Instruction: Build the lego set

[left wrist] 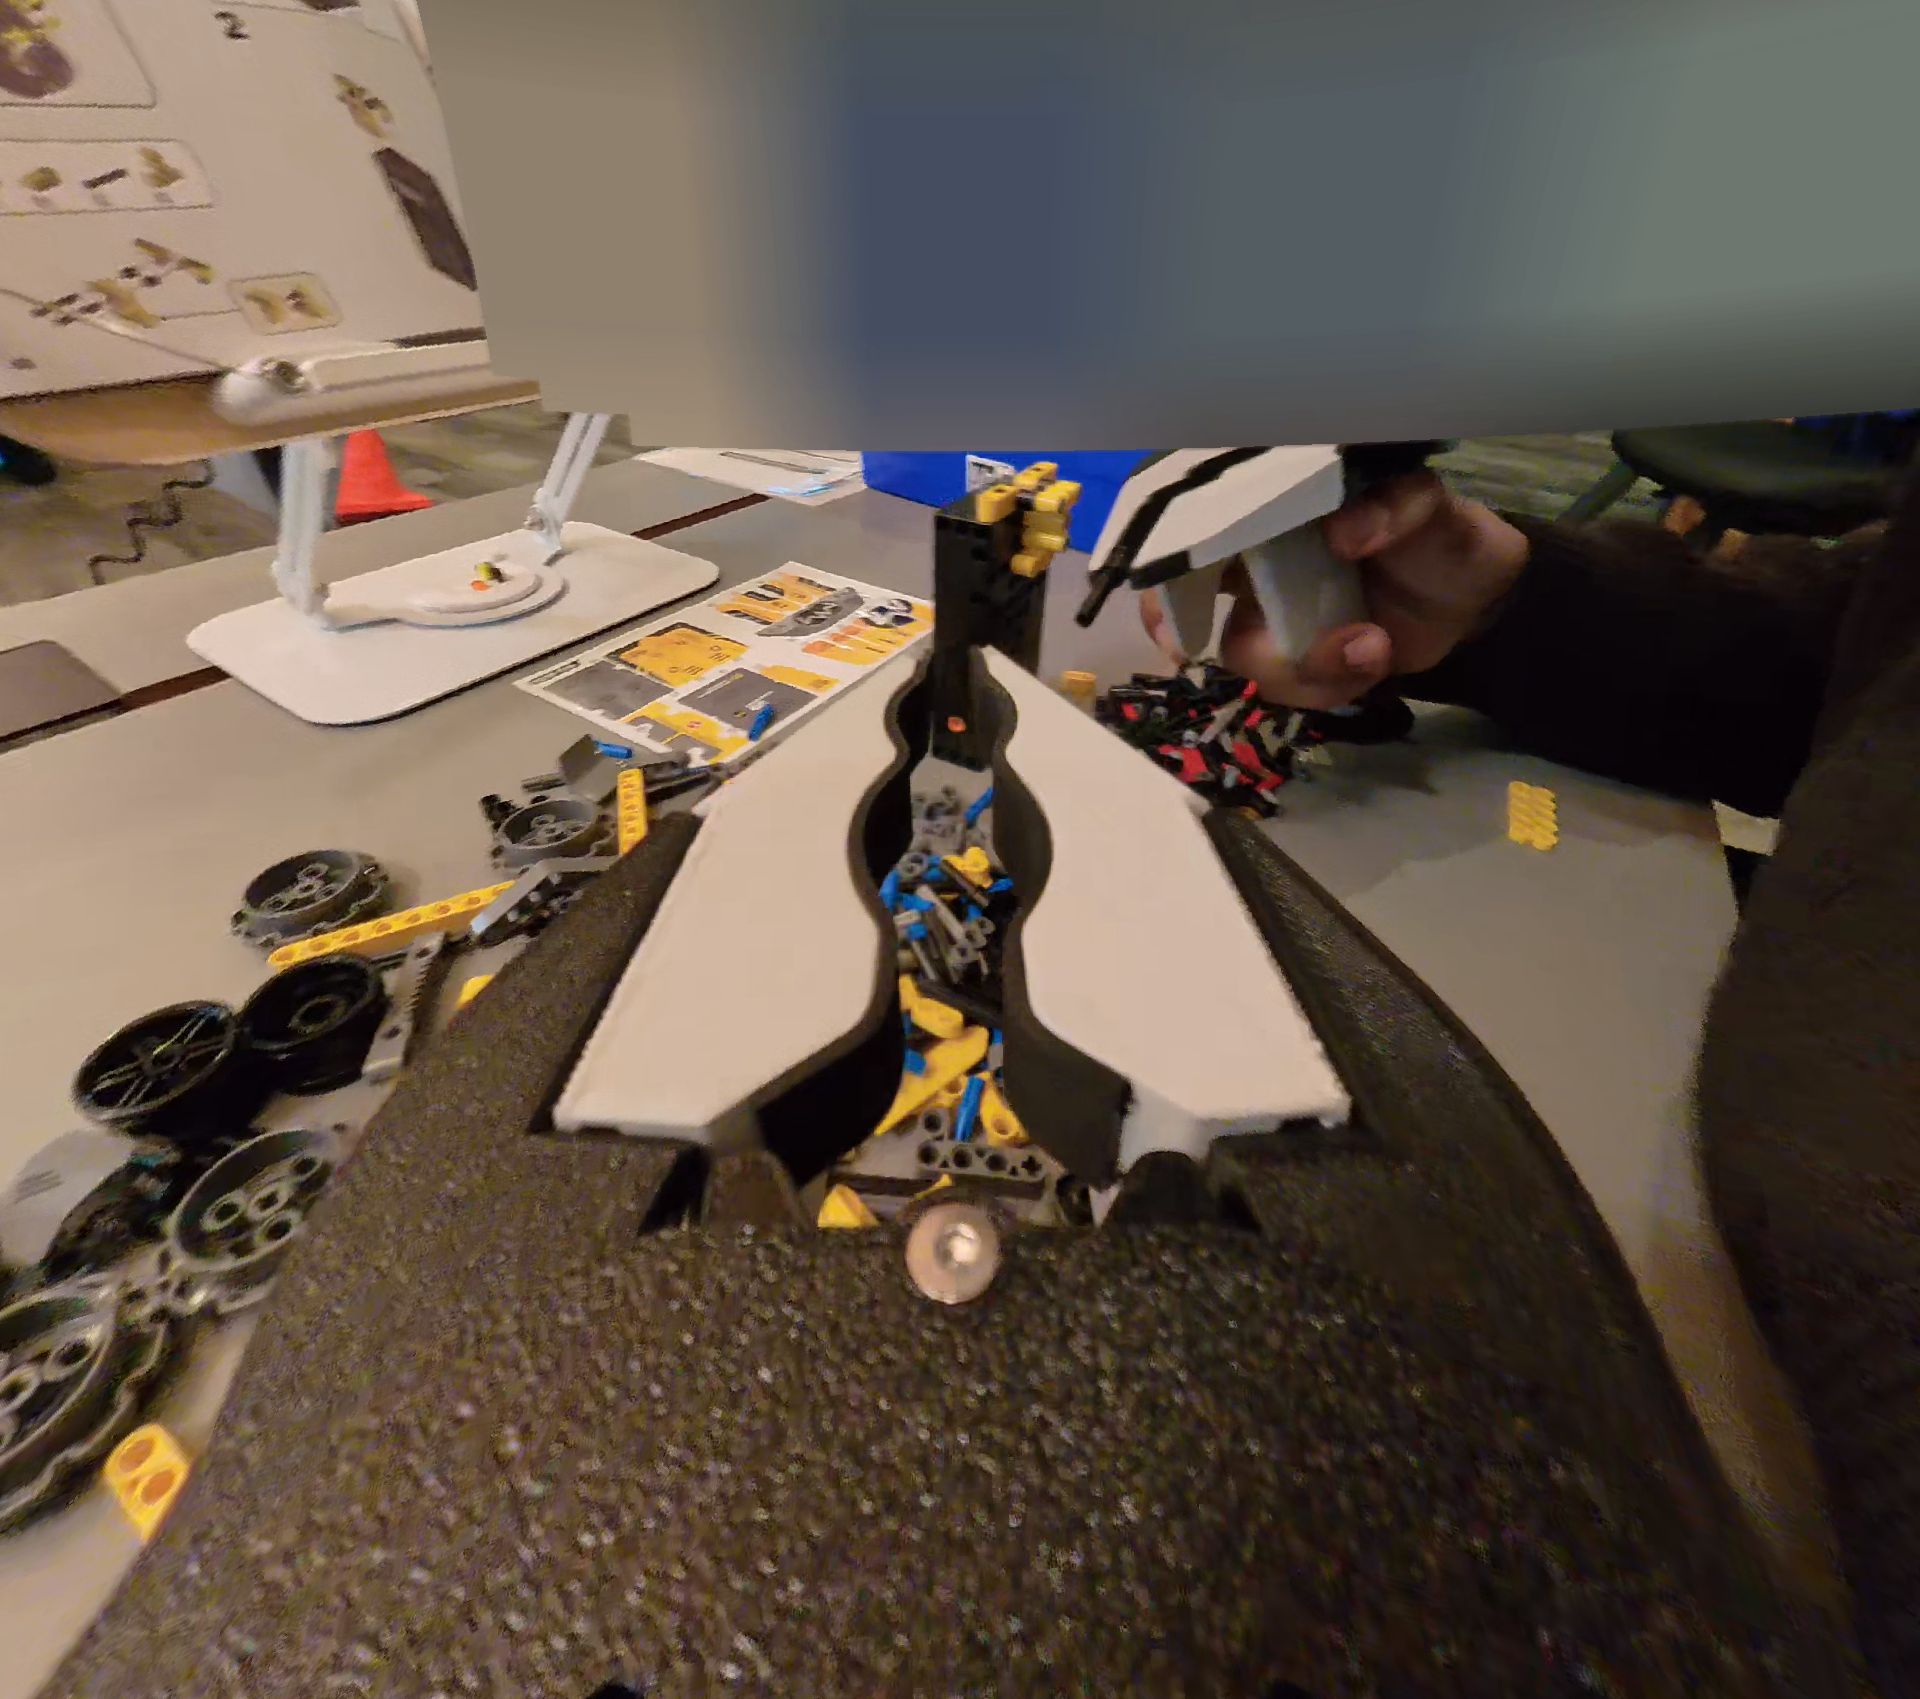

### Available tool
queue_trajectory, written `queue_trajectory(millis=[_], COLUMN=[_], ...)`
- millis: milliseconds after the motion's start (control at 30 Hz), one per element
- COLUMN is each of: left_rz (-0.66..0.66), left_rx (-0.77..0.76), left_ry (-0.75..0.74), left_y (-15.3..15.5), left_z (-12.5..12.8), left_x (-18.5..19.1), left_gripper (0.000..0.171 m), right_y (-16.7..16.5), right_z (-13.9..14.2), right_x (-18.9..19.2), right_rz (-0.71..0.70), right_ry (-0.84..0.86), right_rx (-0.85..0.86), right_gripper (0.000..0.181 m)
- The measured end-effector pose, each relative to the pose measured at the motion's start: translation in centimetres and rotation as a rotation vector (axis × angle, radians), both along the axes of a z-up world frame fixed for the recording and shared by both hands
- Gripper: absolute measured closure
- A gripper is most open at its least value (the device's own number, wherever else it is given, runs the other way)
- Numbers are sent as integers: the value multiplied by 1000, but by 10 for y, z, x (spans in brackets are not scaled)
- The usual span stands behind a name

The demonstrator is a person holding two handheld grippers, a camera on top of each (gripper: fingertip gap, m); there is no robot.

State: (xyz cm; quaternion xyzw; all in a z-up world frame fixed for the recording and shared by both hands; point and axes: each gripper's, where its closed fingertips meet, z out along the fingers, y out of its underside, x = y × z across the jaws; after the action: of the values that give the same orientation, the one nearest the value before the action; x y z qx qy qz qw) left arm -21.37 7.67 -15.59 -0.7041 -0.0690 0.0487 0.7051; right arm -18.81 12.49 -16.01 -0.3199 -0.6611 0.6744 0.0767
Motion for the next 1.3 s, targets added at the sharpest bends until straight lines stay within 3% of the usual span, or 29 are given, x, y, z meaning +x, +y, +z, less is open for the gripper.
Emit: queue_trajectory(millis=[233, 300, 633, 1300], left_rz=[331, 365, 411, 352], left_rx=[-82, -115, -135, -144], left_ry=[-33, -25, -93, -118], left_y=[-20, -21, -26, -20], left_z=[-14, -19, -27, -31], left_x=[-57, -62, -73, -67], left_gripper=[171, 171, 171, 171], right_y=[2, 2, 0, 0], right_z=[1, -1, -11, -17], right_x=[-1, -1, -3, -6], right_rz=[-15, -21, -46, -44], right_ry=[26, 37, 95, 73], right_rx=[20, 42, 162, 151], right_gripper=[176, 176, 176, 176])
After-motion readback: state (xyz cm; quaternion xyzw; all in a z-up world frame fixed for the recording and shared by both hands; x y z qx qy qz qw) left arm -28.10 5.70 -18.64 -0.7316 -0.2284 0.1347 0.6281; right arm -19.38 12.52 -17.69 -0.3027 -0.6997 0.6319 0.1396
